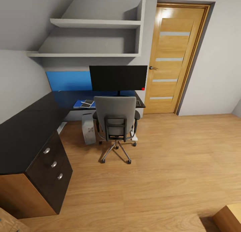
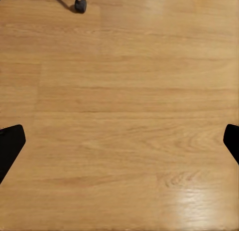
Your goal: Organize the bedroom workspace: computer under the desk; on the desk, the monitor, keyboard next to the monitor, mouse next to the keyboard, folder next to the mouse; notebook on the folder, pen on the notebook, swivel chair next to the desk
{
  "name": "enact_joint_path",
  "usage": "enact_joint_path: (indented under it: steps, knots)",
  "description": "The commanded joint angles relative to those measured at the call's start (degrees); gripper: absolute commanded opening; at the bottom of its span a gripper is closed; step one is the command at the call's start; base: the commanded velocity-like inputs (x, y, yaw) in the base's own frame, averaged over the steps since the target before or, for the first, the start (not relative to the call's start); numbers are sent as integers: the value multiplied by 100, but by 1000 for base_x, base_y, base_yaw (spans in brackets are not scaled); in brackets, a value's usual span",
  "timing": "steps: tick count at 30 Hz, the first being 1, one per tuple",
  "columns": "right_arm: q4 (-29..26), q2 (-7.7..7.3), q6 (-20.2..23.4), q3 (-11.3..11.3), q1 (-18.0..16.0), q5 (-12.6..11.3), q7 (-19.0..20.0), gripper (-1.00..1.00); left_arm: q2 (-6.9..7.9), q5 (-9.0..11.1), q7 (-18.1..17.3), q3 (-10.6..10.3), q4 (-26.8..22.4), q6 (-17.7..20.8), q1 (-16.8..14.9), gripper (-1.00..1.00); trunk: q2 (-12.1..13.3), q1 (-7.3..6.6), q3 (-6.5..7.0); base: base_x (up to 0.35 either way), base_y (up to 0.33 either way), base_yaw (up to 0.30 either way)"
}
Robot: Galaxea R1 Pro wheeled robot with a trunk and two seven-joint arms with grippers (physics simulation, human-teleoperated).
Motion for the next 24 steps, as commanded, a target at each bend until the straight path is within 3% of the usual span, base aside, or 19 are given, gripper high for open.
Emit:
enact_joint_path:
  steps: [1,24]
  knots:
    - [11,8,20,52,-7,-37,-18,100,-1,1,53,-45,2,-8,0,100,-3,0,-5,0,0,0]
    - [4,18,348,62,-5,-20,-32,100,-24,1,46,-56,-6,16,14,100,-3,0,-5,0,0,0]
